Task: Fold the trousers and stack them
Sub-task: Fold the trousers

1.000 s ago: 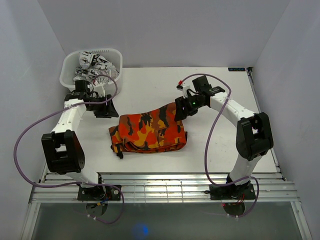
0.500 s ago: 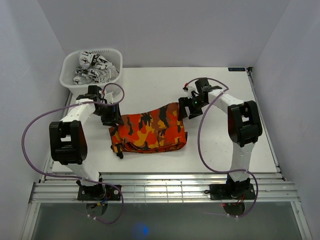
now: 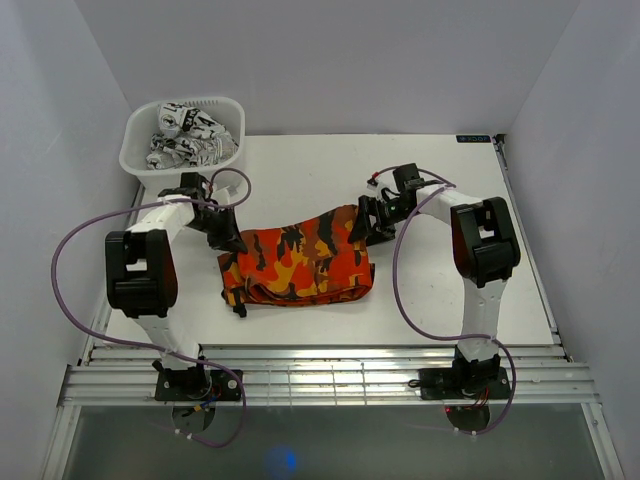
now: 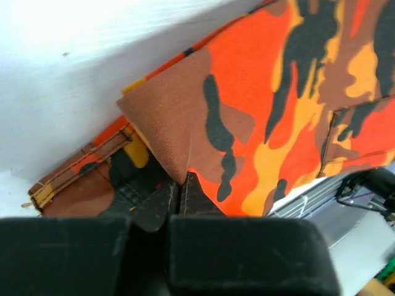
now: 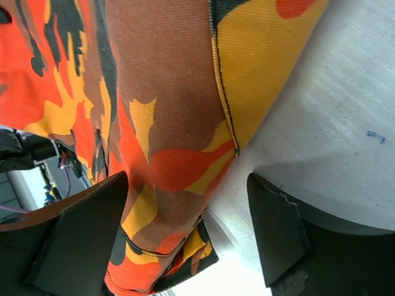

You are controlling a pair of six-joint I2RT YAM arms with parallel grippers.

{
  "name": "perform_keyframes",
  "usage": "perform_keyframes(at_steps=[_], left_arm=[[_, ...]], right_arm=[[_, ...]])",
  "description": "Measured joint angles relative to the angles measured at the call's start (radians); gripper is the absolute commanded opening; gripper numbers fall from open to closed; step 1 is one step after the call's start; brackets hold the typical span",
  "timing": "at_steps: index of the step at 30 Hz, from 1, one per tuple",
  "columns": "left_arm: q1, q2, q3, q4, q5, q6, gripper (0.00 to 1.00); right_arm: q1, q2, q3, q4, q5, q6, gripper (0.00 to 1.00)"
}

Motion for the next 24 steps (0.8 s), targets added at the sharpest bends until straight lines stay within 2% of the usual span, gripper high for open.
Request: perform_keyframes(at_steps=[4, 11, 14, 16, 20, 23, 24], left_arm=[[0.0, -0.049, 0.008, -0.027, 0.048, 0.03, 0.0], [0.009, -0.291, 0.005, -0.108, 0.08, 0.117, 0.0], [0.042, -0.329, -0.038, -0.111, 0.064, 0.145, 0.0], [0.064, -0.308, -0.078, -0.106, 0.047, 0.155, 0.0], [0.094, -0.164, -0.148, -0.067, 0.005, 0.168, 0.04], [0.105, -0.046, -0.17, -0.037, -0.015, 0.164, 0.14], [0.108, -0.023, -0.176, -0.027, -0.018, 0.161, 0.15]], right_arm=[[0.0, -0.007, -0.015, 0.021, -0.015, 0.013, 0.87], [0.0, -0.035, -0.039, 0.023, 0.014, 0.008, 0.91], [-0.001, -0.042, -0.043, 0.02, 0.031, -0.005, 0.91], [-0.001, -0.044, -0.043, 0.018, 0.036, -0.011, 0.89], [-0.001, -0.045, -0.043, 0.013, 0.043, -0.031, 0.87], [-0.001, -0.049, -0.042, -0.003, 0.055, -0.054, 0.78], [-0.001, -0.051, -0.042, -0.011, 0.058, -0.063, 0.71]])
